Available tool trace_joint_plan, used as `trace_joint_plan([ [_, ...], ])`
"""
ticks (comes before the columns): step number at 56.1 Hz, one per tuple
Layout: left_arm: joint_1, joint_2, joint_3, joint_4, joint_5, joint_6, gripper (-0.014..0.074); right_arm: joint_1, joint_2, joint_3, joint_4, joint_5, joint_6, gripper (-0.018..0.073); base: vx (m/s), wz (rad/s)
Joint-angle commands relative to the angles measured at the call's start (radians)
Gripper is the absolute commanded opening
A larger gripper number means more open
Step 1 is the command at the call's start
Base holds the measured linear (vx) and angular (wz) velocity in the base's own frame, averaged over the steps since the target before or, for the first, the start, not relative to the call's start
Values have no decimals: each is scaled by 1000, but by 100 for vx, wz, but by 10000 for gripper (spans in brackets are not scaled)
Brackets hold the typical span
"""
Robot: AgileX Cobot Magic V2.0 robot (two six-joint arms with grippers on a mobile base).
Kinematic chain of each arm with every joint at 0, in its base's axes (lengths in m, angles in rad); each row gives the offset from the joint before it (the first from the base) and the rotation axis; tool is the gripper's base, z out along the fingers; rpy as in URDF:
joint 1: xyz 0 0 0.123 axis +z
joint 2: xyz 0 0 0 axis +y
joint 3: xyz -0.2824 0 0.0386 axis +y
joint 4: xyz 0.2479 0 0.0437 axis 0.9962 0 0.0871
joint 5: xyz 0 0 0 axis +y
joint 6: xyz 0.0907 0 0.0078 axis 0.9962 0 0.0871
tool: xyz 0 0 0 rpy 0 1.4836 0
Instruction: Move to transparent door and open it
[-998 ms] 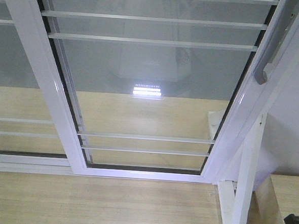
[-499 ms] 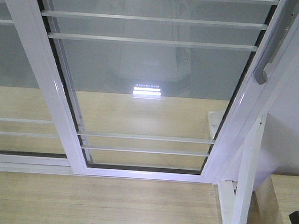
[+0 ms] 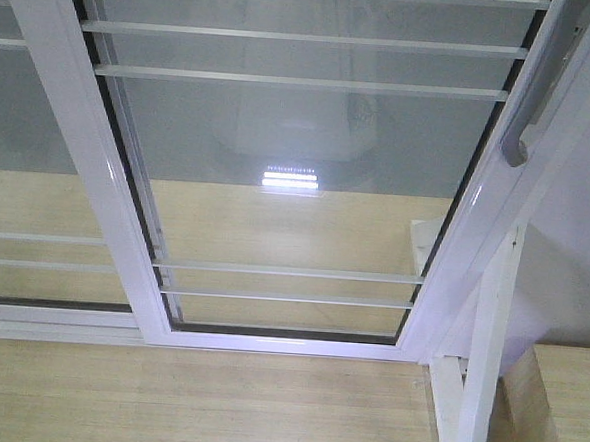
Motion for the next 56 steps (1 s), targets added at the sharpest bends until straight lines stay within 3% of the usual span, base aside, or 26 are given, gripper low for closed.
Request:
trace_joint_plan([
  [1,-6,159,-143,-4,-89,18,3,-5,170,-172,-7,-5,-66,-4,0,0],
  [15,-6,459,-345,-5,-94,7,3,-5,457,-376,3,9,-89,-4,0,0],
  [39,-6,474,-357,-5,-97,7,14,-5,498,-376,3,34,-75,21,0,0],
  [47,-6,474,-357,-5,-96,11,51,-5,498,-376,3,34,-75,100,0,0],
  [56,-6,474,-357,-5,-96,11,144,-5,506,-376,2,31,-75,277,0,0],
])
